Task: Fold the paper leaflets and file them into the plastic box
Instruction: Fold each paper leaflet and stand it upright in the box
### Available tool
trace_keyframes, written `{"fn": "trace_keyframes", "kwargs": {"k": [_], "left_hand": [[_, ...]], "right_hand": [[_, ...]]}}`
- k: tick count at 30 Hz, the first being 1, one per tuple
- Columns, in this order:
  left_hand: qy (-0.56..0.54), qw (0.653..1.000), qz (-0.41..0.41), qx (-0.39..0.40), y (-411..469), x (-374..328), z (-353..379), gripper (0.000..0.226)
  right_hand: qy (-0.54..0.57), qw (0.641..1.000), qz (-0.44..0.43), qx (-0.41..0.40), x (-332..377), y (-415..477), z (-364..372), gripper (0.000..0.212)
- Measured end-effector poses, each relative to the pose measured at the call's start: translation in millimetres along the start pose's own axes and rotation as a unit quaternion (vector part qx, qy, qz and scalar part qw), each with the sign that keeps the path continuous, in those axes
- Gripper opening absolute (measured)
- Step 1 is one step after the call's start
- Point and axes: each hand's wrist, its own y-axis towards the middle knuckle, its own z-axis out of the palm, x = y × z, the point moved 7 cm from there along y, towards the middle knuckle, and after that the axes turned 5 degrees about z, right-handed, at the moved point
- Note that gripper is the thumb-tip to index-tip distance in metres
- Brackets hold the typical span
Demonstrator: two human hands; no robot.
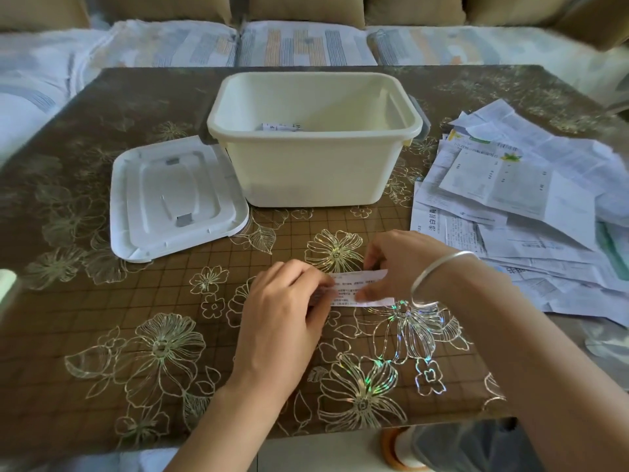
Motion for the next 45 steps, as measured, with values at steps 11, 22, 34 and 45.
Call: {"fn": "trace_keyframes", "kwargs": {"k": [11,22,34,45], "left_hand": [[-0.022,0.999,-0.033,0.028,3.1,8.9,8.2,0.027],[-0.057,0.997,-0.05,0.011,3.0,12.5,3.4,0.038],[-0.024,0.995,0.062,0.077,-0.5,24.9,-17.5,0.017],[-0.015,0.984,0.13,0.12,30.3,15.2,-24.8,0.029]], "right_hand": [[0.347,0.937,0.026,-0.039,-9.7,-25.0,6.6,0.023],[0.254,0.928,-0.1,-0.253,5.4,-56.3,31.4,0.029],[0.05,0.926,-0.182,-0.328,30.0,-56.3,33.4,0.025],[0.01,0.932,-0.221,-0.286,44.3,-32.6,12.9,0.008]]}}
